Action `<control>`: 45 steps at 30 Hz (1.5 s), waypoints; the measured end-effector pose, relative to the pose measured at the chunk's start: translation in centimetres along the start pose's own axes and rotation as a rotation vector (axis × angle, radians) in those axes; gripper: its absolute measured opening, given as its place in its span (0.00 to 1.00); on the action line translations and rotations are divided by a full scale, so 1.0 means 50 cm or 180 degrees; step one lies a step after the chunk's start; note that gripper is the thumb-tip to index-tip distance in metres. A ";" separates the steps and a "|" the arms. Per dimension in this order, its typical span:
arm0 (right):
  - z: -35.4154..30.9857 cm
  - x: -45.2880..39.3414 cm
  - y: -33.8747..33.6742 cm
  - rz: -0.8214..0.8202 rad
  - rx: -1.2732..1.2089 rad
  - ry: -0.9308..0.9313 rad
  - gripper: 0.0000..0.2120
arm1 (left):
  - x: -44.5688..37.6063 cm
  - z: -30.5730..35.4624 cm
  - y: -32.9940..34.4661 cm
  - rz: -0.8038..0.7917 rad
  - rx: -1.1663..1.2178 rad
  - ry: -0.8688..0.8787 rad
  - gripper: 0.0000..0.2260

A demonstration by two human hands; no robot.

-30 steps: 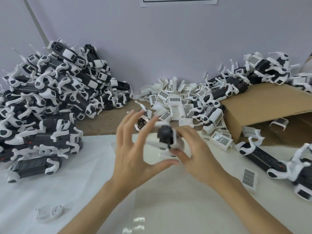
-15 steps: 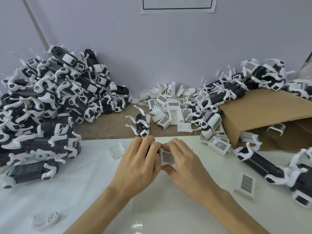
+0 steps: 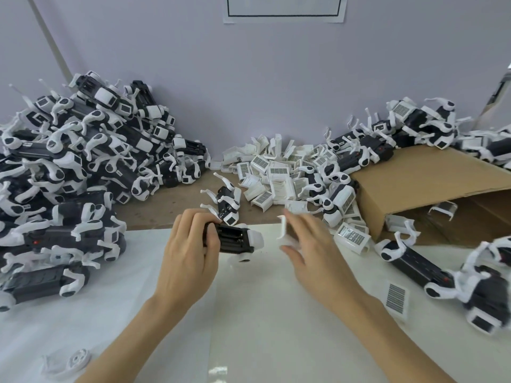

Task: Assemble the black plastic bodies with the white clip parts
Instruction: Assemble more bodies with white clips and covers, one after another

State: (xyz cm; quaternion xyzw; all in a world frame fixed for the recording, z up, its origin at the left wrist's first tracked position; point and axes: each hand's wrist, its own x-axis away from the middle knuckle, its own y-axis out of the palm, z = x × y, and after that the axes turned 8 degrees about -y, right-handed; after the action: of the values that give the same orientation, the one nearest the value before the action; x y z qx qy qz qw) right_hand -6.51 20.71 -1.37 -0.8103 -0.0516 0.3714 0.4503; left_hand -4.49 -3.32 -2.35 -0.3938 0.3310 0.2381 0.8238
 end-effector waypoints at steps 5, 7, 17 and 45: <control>0.065 0.005 -0.034 -0.0689 0.0921 0.0704 0.39 | 0.005 0.001 0.014 0.0044 0.0401 -0.0584 0.10; 0.062 0.001 -0.037 -0.0572 0.0800 0.0693 0.37 | 0.013 0.012 0.021 0.0029 0.0607 -0.0907 0.10; 0.119 -0.132 0.030 -0.0867 0.1168 0.0456 0.25 | 0.034 0.030 0.037 -0.0446 0.1410 -0.1664 0.09; -0.055 -0.021 0.000 0.1032 -0.4695 0.2984 0.11 | 0.056 0.106 0.037 -0.0722 0.1760 -0.1742 0.16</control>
State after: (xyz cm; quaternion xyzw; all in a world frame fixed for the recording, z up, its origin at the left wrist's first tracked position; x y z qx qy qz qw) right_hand -5.47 18.38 0.08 -0.9602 0.0273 -0.0672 -0.2696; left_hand -1.93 2.39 -2.83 -0.1135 0.1054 0.1438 0.9774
